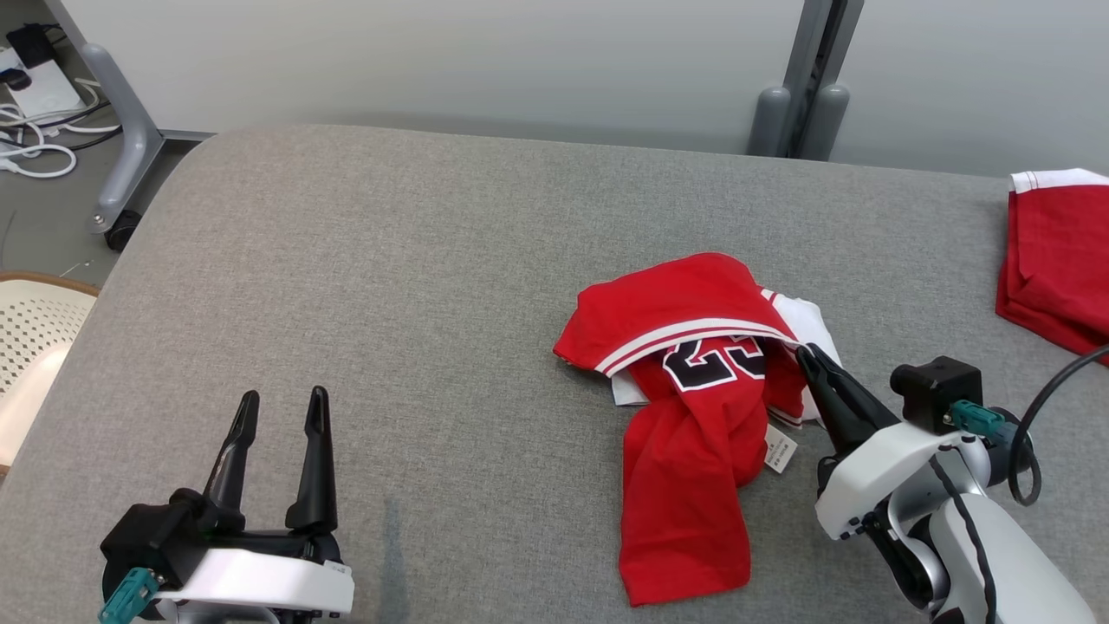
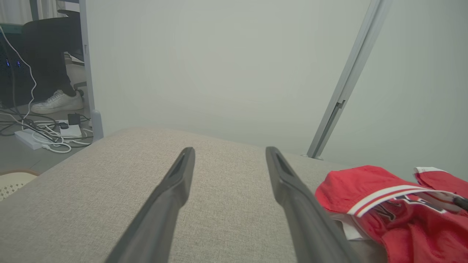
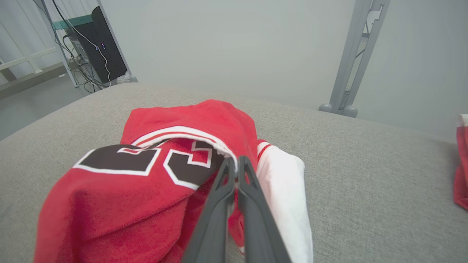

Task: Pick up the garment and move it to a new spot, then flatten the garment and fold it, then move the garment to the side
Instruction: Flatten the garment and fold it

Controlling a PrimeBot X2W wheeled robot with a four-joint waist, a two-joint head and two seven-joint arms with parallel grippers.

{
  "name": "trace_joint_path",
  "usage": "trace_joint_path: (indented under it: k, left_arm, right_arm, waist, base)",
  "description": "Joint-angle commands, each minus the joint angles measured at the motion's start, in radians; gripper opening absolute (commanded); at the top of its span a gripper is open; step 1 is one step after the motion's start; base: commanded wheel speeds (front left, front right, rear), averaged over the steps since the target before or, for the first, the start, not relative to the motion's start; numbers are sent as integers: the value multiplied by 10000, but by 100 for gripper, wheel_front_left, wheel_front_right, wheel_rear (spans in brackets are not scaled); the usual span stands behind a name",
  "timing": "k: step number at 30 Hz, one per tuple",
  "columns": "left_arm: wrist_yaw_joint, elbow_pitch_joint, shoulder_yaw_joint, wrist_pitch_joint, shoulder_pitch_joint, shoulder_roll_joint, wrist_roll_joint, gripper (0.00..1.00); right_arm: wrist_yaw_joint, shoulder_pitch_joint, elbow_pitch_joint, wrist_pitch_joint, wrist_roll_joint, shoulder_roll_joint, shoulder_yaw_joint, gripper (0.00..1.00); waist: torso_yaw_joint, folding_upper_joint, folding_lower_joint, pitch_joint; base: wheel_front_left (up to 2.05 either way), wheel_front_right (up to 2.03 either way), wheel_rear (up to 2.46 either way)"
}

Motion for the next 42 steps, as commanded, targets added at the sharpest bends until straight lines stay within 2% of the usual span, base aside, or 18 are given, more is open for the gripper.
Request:
trace_joint_path:
  k: [1, 10, 16, 21, 25, 29, 36, 42]
  left_arm:
    - [-60, 49, 58, -15, -138, 9, 62, 100]
    - [-185, 150, 174, -15, -132, -58, 132, 100]
    - [-262, 227, 215, -15, -107, -115, 175, 100]
    - [-299, 282, 260, -15, -73, -150, 228, 100]
    - [-365, 320, 330, -15, -19, -174, 236, 100]
    - [-440, 379, 345, -15, -82, -224, 220, 100]
    - [-526, 498, 349, -15, -196, -297, 252, 100]
    - [-593, 579, 384, -15, -237, -358, 287, 100]
  right_arm:
    - [-1, -68, 37, -137, -39, -54, -36, 0]
    - [-1, -569, -673, -417, 243, -69, 176, 0]
    - [-1, -1184, -1046, 242, 624, -473, 173, 0]
    - [1, -1503, -1887, 875, 947, -808, 203, 0]
    - [1, -1723, -2911, 1335, 1235, -980, 613, 0]
    - [1, -1919, -3704, 1692, 1506, -816, 1260, 0]
    - [1, -2433, -4081, 1831, 2055, -468, 1877, 0]
    - [-1, -2407, -3339, 1944, 1932, -614, 1112, 0]
  waist:
    - [12, 0, 0, -6]
    - [1, 0, 0, -139]
    - [-69, 0, 0, -242]
    - [-76, 0, 0, -313]
    - [-125, 0, 0, -364]
    - [-202, 0, 0, -405]
    - [-293, 0, 0, -436]
    - [-376, 0, 0, -404]
  base:
    - [0, 0, 0]
    - [0, 0, 0]
    - [0, 0, 0]
    - [0, 0, 0]
    - [0, 0, 0]
    - [0, 0, 0]
    - [0, 0, 0]
    - [0, 0, 0]
